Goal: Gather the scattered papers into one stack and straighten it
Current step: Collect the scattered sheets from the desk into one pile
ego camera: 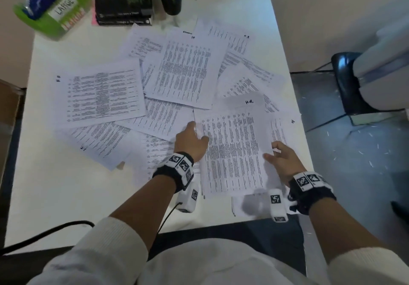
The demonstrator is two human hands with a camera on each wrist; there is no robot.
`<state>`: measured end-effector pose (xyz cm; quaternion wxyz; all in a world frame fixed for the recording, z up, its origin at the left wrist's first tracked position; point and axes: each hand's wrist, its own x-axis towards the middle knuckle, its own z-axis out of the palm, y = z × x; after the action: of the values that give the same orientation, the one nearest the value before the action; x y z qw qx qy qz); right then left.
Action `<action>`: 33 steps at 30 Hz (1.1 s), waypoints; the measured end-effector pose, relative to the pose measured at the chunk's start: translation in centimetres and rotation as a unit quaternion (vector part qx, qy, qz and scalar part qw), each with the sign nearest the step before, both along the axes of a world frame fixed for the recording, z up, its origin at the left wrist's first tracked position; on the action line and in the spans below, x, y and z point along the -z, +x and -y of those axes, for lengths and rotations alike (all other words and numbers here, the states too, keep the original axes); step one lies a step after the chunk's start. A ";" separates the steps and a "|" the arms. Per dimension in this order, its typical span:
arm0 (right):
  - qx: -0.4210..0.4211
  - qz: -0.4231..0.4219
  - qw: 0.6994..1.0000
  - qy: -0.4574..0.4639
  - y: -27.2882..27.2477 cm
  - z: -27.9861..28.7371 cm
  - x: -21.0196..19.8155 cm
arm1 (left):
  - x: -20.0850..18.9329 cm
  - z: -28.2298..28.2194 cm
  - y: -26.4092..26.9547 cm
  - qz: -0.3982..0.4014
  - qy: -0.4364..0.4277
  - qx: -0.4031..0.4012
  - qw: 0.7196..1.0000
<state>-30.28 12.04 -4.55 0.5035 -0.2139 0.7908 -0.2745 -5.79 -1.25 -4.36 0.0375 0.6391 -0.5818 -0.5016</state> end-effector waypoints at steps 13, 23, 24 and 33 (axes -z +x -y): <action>0.033 0.027 0.997 -0.058 -3.9 -0.7 -0.2 | 0.7 -3.6 -4.1 -0.121 -0.004 -0.010 0.993; -0.053 -0.217 0.975 -0.017 -5.5 0.0 -0.6 | 0.8 -4.6 -5.6 0.003 0.003 0.039 0.999; -0.047 -0.238 0.970 -0.017 -5.7 0.1 -0.4 | 0.7 -4.3 -5.5 0.013 -0.002 0.021 1.000; -0.084 -0.341 0.932 -0.089 -3.9 4.8 0.5 | -0.9 1.0 -1.2 0.065 -0.093 -0.031 0.993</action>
<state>-34.14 7.24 -5.04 0.2033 -0.4040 0.8665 -0.2113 -6.97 -2.25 -3.47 0.0747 0.6820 -0.6069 -0.4011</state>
